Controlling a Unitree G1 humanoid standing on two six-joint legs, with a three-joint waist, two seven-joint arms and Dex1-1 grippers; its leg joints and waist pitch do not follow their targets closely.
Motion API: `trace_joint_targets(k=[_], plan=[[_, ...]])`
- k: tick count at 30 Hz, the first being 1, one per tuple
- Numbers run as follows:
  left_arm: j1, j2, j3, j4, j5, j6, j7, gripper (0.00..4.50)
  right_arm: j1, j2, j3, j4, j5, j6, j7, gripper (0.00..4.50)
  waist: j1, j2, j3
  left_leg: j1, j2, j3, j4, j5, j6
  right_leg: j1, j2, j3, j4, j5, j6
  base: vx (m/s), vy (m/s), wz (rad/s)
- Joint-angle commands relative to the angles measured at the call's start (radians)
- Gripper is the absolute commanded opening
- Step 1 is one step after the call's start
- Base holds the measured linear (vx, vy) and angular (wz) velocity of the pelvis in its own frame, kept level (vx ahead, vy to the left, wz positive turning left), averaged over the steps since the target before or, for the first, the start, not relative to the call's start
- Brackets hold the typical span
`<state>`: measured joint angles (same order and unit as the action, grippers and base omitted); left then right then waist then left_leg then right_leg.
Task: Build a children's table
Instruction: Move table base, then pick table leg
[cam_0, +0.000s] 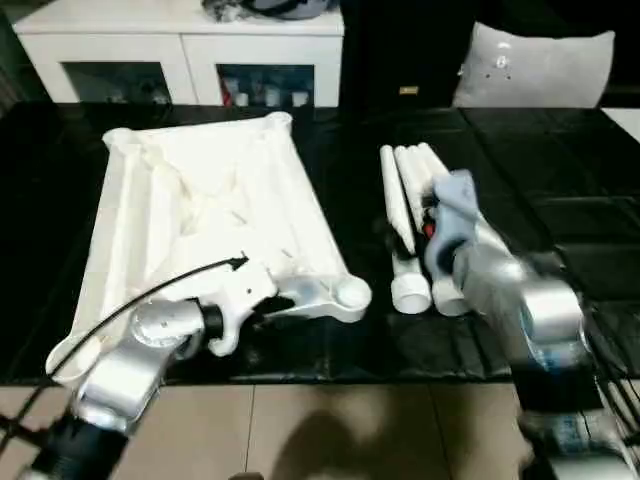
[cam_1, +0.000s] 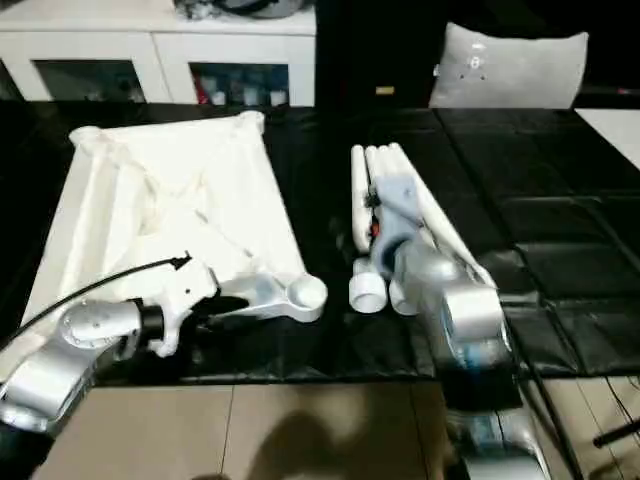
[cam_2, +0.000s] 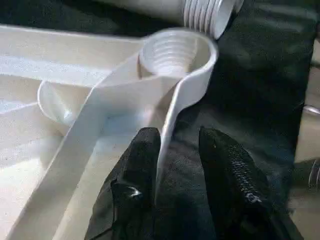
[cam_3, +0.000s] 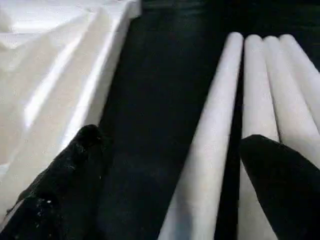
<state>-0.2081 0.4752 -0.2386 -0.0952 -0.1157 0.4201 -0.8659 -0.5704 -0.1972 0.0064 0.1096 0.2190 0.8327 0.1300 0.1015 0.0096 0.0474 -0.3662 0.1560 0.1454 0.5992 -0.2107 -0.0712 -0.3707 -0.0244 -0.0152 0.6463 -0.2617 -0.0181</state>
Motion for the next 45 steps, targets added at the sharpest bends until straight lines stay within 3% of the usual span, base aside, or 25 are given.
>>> trace_joint_targets(k=[1,7,15,32,45], plan=[[0.015,-0.016,-0.004,-0.061,-0.015,0.036,0.015,1.78,-0.032,0.006,-0.014,0.081,-0.029,0.026,-0.025,4.50,0.002,-0.007,-0.059,0.004,0.057,-0.016,-0.064,0.046,-0.011,0.055,-0.102,0.048,-0.053,0.264,-0.177,0.000,0.000,0.00],[0.044,-0.059,0.001,-0.141,0.010,0.065,0.117,2.02,-0.111,0.022,-0.021,0.223,-0.028,0.003,-0.034,4.50,0.007,-0.018,-0.057,0.006,0.059,-0.012,-0.063,0.042,-0.011,0.054,-0.101,0.047,-0.053,0.263,-0.176,0.000,0.000,0.00],[0.049,-0.045,-0.003,-0.176,0.020,0.101,0.141,2.02,-0.162,0.048,-0.024,0.362,-0.035,0.025,-0.034,4.50,0.010,-0.017,-0.056,0.006,0.059,-0.011,-0.062,0.036,-0.012,0.050,-0.102,0.047,-0.053,0.238,-0.171,0.000,0.000,0.00],[0.058,-0.029,-0.014,-0.197,0.016,0.126,0.155,2.02,-0.174,0.069,-0.072,0.476,-0.026,0.032,-0.052,4.50,0.011,-0.015,-0.054,0.007,0.059,-0.011,-0.066,-0.008,-0.022,0.044,-0.102,0.046,-0.059,0.153,-0.171,0.000,0.000,0.00],[0.042,-0.037,-0.018,-0.197,0.010,0.135,0.163,2.16,-0.197,0.082,-0.148,0.535,0.008,0.024,-0.061,3.45,0.011,-0.021,-0.056,0.007,0.059,-0.009,-0.065,-0.004,-0.016,0.044,-0.103,0.045,-0.059,0.152,-0.174,0.000,0.000,0.00]])
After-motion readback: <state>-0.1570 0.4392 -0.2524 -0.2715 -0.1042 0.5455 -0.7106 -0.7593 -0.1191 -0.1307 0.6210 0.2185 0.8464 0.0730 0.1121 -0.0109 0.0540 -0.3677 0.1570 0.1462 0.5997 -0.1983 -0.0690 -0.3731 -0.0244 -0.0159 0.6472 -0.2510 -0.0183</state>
